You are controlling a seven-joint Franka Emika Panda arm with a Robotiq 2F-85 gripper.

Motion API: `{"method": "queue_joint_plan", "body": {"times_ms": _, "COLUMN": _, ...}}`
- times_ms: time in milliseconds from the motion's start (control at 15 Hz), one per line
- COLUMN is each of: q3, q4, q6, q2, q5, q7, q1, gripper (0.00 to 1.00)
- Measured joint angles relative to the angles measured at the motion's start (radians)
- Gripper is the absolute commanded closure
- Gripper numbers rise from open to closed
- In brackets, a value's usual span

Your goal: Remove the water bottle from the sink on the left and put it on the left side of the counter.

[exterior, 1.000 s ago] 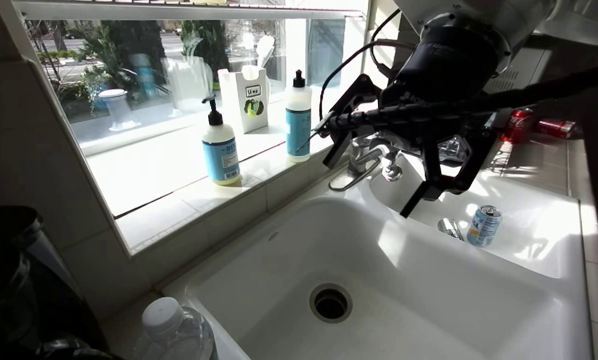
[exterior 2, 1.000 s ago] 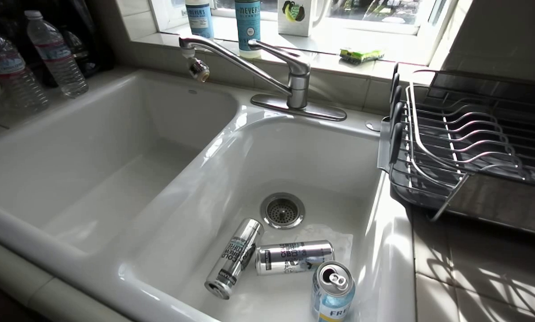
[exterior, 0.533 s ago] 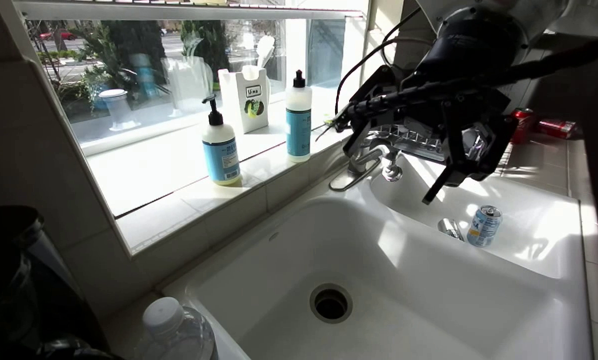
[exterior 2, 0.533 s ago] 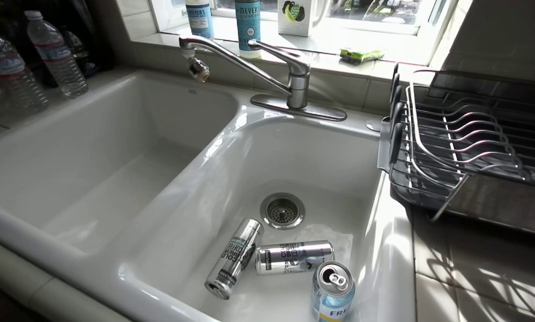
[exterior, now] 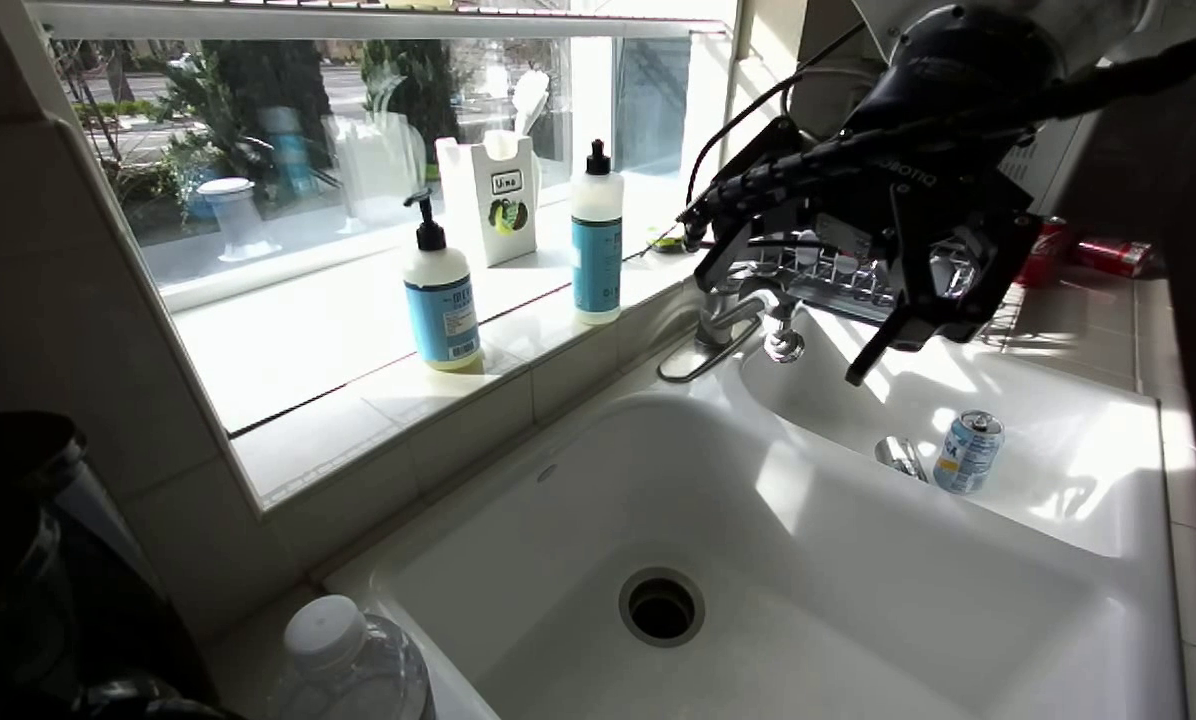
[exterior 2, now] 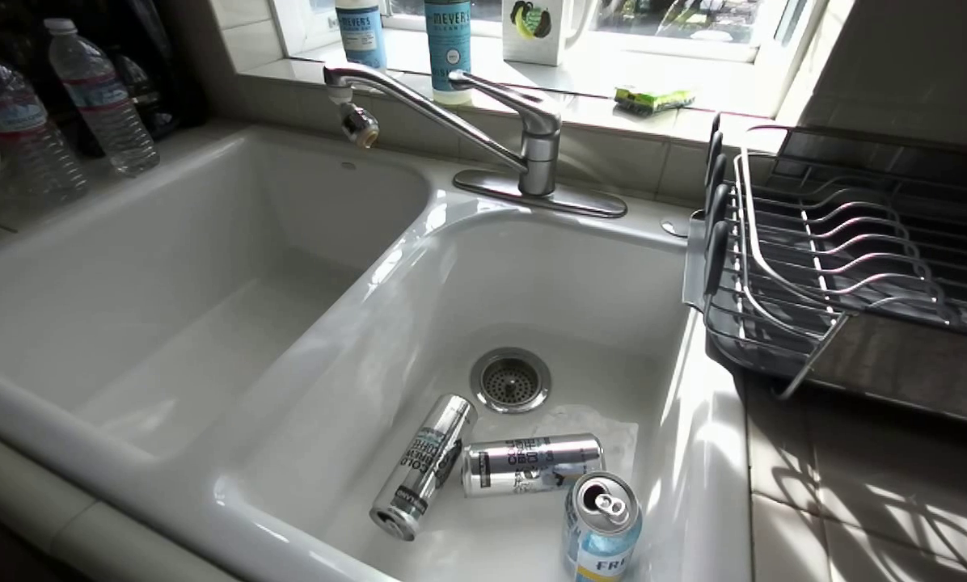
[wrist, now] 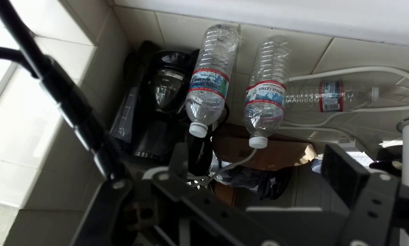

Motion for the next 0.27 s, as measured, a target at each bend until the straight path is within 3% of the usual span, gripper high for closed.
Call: {"method": "queue_joint_plan", "body": {"times_ms": 267, "q3": 0.005, "q4": 0.001, "q6": 0.000, "q2": 0.001, "q5": 0.000, "q7": 0.000, "q1": -0.004, "gripper": 0.00}}
